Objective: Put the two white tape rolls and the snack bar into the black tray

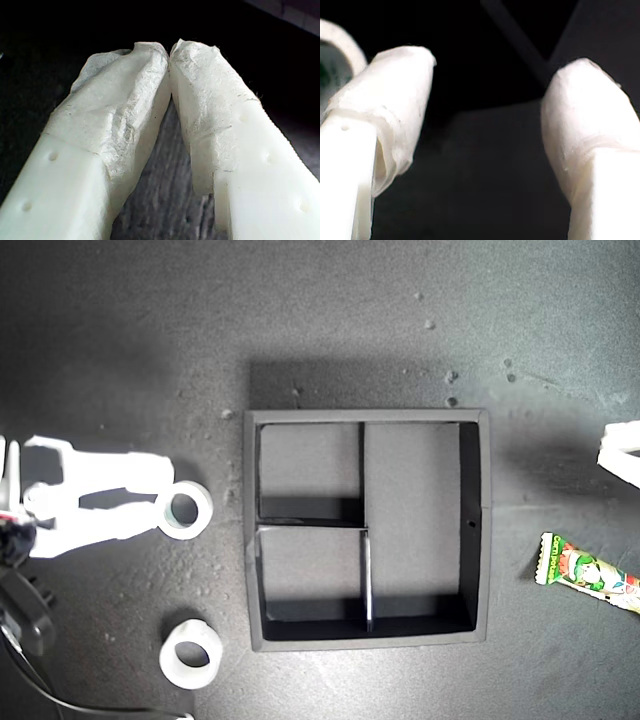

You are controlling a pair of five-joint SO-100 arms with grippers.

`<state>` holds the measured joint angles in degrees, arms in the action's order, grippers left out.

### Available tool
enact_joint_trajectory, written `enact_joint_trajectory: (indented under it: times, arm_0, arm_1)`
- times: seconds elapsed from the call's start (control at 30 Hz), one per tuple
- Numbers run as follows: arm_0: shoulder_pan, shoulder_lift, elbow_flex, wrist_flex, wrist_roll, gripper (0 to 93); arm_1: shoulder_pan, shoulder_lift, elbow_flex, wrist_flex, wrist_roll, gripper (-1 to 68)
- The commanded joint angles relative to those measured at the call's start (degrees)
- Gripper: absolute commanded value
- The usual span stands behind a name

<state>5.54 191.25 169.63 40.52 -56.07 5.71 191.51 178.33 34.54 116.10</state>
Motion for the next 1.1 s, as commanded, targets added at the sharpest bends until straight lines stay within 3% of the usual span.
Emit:
enact_joint_trajectory:
  times: [0.0, 0.2, 0.43, 0.53, 0.67, 0.87, 1.07]
  arm_0:
    - [-1.58, 2.72, -0.88, -3.96, 1.05, 21.0]
    - [-2.11, 2.81, 4.66, -23.03, 0.88, 27.8]
    - [-1.05, -24.61, -31.46, -0.09, 3.16, 29.7]
    - [-0.09, -41.13, -48.25, 9.93, 1.67, 29.3]
    - [2.81, -59.59, -61.7, 19.6, -2.64, 28.5]
    - [7.29, -71.63, -58.97, 23.12, -12.83, 27.6]
    - [10.37, -74.18, -49.13, 17.93, -20.65, 27.6]
  arm_1:
    - [-0.7, 0.35, 0.7, 0.09, -1.67, -0.5]
    - [-0.62, 0.35, 0.7, 0.26, -22.85, -0.4]
    - [1.58, 0.35, 0.7, -2.46, -35.86, 1.0]
    - [1.67, 0.35, 0.7, -3.87, -37.27, 14.0]
    - [3.08, 0.35, -0.7, -4.57, -42.01, 17.6]
    - [2.9, 0.35, -6.77, 3.08, -47.29, 23.9]
    - [-0.44, 0.35, -9.84, 6.77, -53.61, 24.8]
